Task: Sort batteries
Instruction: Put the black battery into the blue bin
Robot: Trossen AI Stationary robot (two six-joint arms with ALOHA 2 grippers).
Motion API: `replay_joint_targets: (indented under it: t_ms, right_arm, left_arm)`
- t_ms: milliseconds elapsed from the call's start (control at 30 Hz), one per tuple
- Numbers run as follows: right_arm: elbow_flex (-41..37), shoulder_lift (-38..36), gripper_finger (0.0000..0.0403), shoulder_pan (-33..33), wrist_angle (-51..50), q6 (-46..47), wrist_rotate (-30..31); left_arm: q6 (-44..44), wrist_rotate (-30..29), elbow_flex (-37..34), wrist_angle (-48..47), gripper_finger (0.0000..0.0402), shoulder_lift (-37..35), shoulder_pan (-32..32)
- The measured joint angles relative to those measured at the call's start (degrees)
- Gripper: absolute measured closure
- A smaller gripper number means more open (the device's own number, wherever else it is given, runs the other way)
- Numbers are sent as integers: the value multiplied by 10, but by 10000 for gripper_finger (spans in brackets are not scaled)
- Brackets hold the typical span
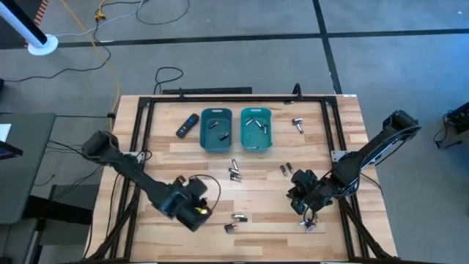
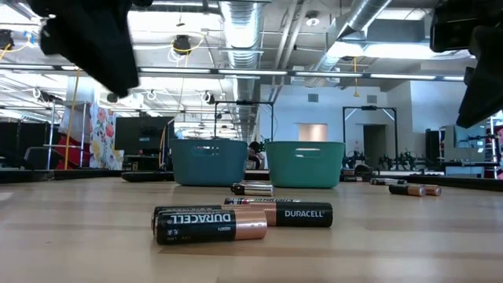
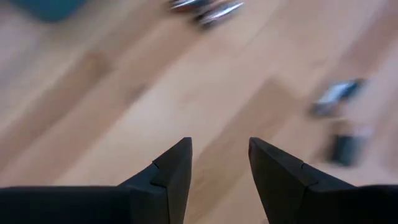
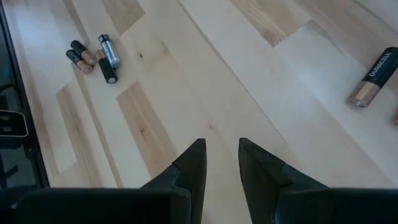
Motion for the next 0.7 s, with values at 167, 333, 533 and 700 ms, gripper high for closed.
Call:
replay_joint_targets:
  t_ms: [167, 333, 533, 700]
  right_arm:
    - [0, 0, 291, -4, 0, 0, 0]
    - [0, 0, 291, -11, 0, -1, 0]
    - [0, 0, 291, -13, 0, -1, 0]
    - [0, 0, 291, -13, 0, 0, 0]
  left_arm:
    - [238, 3, -63, 245, 248, 14, -4]
    - [368, 1, -61, 325, 254, 60, -2]
    - [371, -1, -61, 399, 266, 113, -3]
    - [341, -1, -61, 448, 272, 135, -16]
